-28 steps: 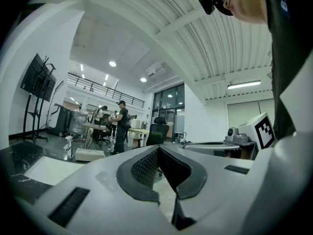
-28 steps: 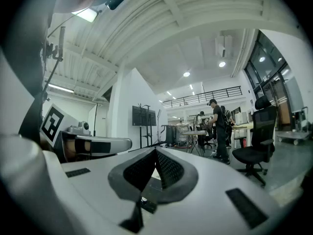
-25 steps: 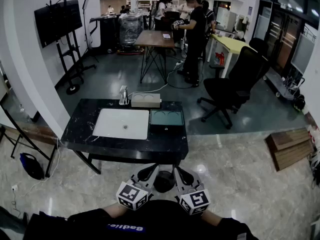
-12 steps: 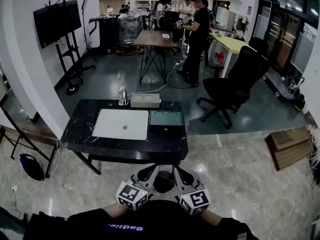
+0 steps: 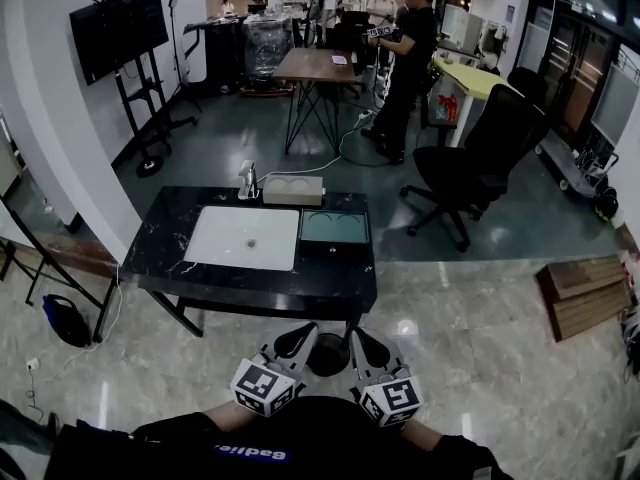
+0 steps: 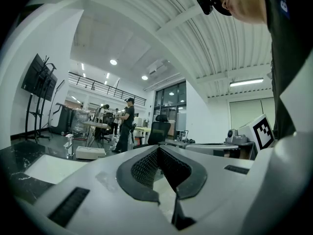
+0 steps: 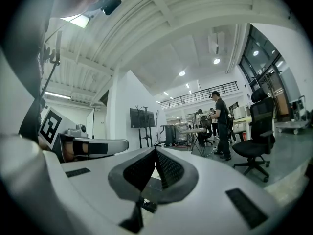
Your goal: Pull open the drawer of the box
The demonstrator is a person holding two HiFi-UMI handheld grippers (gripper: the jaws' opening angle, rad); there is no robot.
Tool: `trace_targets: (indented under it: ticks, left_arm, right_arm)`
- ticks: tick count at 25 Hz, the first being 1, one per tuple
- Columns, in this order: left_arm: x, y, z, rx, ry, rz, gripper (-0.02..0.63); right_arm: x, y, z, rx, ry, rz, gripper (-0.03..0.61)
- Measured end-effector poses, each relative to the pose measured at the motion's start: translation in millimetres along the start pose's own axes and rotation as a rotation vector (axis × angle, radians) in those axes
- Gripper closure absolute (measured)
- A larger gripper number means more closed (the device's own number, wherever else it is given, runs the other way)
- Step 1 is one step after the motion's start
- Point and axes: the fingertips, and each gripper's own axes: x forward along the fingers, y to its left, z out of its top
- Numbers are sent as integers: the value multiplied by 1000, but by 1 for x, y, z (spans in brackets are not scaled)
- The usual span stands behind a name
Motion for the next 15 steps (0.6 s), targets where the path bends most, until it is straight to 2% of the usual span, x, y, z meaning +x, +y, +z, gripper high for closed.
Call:
trace_targets:
  ticks: [15]
  left_arm:
    - [49, -41, -6, 33, 10, 120, 626]
  right_arm:
    - [-22, -67, -10, 41, 4, 92, 576]
